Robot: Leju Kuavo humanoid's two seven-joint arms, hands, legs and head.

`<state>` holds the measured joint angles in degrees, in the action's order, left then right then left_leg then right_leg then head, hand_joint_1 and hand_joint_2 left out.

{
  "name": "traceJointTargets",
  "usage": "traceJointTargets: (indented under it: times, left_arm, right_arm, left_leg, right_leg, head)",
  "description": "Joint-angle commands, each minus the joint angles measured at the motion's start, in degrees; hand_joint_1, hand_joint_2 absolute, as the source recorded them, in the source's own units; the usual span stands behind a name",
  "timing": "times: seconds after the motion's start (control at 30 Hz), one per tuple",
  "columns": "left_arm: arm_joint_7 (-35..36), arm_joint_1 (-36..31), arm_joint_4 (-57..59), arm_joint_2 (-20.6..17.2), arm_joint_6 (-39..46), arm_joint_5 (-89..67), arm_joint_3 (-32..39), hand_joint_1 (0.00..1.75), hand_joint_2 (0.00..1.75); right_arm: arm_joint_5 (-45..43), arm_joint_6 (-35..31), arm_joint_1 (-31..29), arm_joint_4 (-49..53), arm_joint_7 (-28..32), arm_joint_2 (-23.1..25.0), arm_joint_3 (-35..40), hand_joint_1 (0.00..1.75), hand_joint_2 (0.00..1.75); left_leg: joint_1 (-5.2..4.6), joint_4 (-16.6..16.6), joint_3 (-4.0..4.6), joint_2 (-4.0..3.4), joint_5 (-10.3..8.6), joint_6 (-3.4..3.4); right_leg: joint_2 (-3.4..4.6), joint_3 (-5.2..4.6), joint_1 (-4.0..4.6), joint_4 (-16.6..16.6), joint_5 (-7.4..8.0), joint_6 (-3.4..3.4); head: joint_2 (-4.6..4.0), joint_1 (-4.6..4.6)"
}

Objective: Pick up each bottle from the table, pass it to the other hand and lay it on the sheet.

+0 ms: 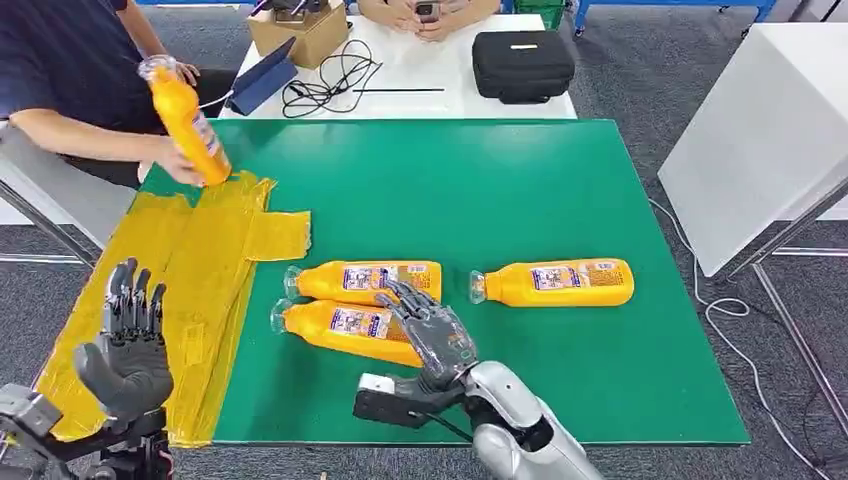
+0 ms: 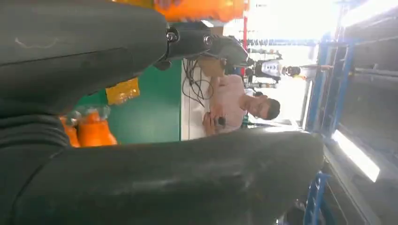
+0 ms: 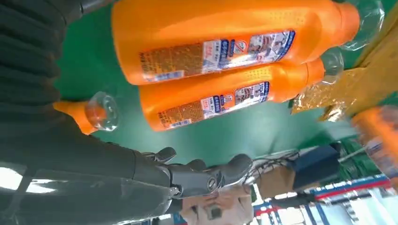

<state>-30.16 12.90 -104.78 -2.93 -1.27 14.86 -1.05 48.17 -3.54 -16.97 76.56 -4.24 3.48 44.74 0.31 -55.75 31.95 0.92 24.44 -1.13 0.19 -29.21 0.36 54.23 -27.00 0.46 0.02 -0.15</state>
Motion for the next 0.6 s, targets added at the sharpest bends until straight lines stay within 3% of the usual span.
traceJointTargets:
  times: [0.03, 0.23, 0.6]
  left_arm:
    - [1.4, -10.0, 10.4, -1.8, -0.5, 0.3, -5.9, 0.00, 0.00]
    - [2.0, -18.1, 17.7, -1.9, -1.2, 1.5, -10.5, 0.00, 0.00]
    - [2.2, -20.7, 19.0, -1.5, -1.3, 2.4, -11.9, 0.00, 0.00]
  right_arm:
    - [1.4, 0.4, -10.0, -13.8, -4.2, 2.6, 2.4, 0.00, 1.75]
    - [4.8, 0.7, -15.7, -21.8, -7.4, 5.1, 0.1, 0.00, 1.75]
    - [5.0, 1.2, -13.8, -23.8, -7.6, 5.5, -0.1, 0.00, 1.75]
  left_leg:
    - [0.02, 0.1, -0.16, -0.01, -0.08, 0.07]
    - [0.00, 0.0, -0.08, 0.12, -0.14, 0.08]
    - [0.01, 0.0, -0.07, 0.05, -0.10, 0.08]
  right_leg:
    - [-0.08, 0.18, 0.02, -0.1, 0.05, 0.06]
    - [-0.23, 0.13, 0.02, 0.0, 0.09, -0.05]
    - [-0.14, 0.11, 0.03, 0.0, 0.10, -0.06]
  head:
    - [0.00, -0.02]
    - [0.00, 0.00]
    - [0.00, 0.00]
